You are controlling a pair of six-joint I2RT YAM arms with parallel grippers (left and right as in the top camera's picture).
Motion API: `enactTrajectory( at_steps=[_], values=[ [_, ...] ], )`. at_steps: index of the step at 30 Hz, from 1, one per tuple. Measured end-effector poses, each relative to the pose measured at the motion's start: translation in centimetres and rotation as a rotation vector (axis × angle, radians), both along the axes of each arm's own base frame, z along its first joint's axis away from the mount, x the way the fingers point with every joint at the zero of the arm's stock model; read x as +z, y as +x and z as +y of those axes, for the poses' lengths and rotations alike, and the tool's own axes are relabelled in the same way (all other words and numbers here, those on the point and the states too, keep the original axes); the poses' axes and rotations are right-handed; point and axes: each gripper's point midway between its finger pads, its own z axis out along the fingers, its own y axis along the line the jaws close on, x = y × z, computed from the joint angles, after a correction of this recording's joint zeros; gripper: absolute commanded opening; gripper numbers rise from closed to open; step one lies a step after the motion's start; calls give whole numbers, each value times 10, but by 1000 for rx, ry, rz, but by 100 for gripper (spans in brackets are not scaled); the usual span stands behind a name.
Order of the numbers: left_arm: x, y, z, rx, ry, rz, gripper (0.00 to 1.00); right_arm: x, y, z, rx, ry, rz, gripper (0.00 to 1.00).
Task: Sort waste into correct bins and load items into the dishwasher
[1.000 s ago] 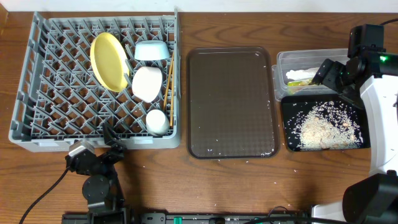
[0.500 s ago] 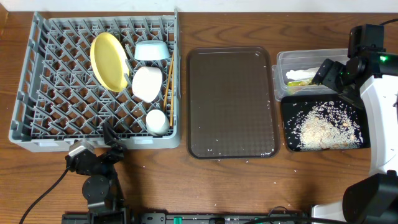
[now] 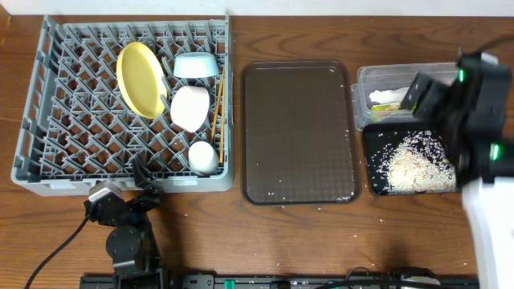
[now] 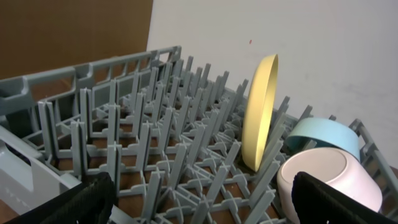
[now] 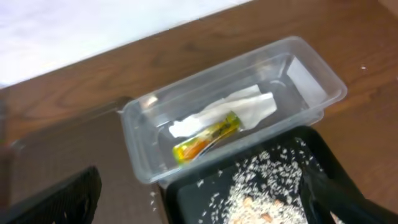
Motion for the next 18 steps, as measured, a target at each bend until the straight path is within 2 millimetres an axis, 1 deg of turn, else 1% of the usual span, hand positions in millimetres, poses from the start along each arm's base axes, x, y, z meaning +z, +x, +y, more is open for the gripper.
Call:
enactTrajectory(
  at_steps=[2,4,7,10,13,18],
  values=[
    [0,0,0,0,0,1,91,-4,-16,3,14,-6,-61,99],
    [0,0,0,0,0,1,91,-13,-31,5,23,-6,-117,99],
    [0,0,0,1,0,1,92,-33,-54,7,35,-4,-183,99],
    [0,0,0,0,0,1,91,-50,-70,12,53,-1,-249,99],
    [0,0,0,1,0,1,91,-64,-82,18,78,0,-316,99],
    [0,0,0,1,0,1,91,-73,-91,23,103,5,-434,99]
  ],
)
